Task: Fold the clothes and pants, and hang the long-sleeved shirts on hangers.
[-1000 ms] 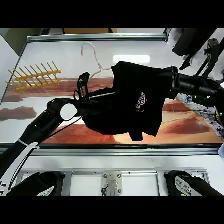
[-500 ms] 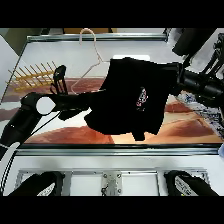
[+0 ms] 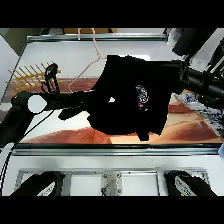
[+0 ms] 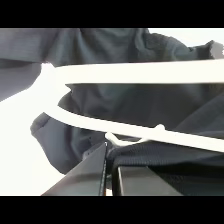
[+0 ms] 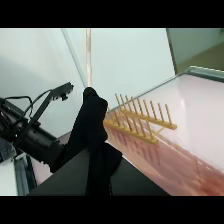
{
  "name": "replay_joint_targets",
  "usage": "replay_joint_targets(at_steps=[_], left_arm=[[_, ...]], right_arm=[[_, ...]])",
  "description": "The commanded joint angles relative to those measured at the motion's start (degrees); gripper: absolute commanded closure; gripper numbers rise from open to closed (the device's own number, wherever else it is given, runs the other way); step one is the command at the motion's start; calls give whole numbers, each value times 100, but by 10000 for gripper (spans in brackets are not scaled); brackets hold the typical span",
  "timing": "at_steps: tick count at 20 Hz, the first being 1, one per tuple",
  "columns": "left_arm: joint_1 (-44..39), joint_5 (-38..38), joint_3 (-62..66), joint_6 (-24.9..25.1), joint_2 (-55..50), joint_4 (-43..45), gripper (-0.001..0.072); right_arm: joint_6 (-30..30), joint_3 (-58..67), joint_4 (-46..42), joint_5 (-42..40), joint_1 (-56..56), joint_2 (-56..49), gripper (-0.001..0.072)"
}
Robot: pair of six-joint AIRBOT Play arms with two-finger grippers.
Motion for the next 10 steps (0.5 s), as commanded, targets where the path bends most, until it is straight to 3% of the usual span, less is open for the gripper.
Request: replay_joint_targets(at_steps=[1,10], left_arm=[[-142,260,0,35,7,-11,689],[302,188,0,166,7,-319,689]], right_arm=[[79,7,527,-55,7,20,689],[304,7,719,-26,4,90,689]])
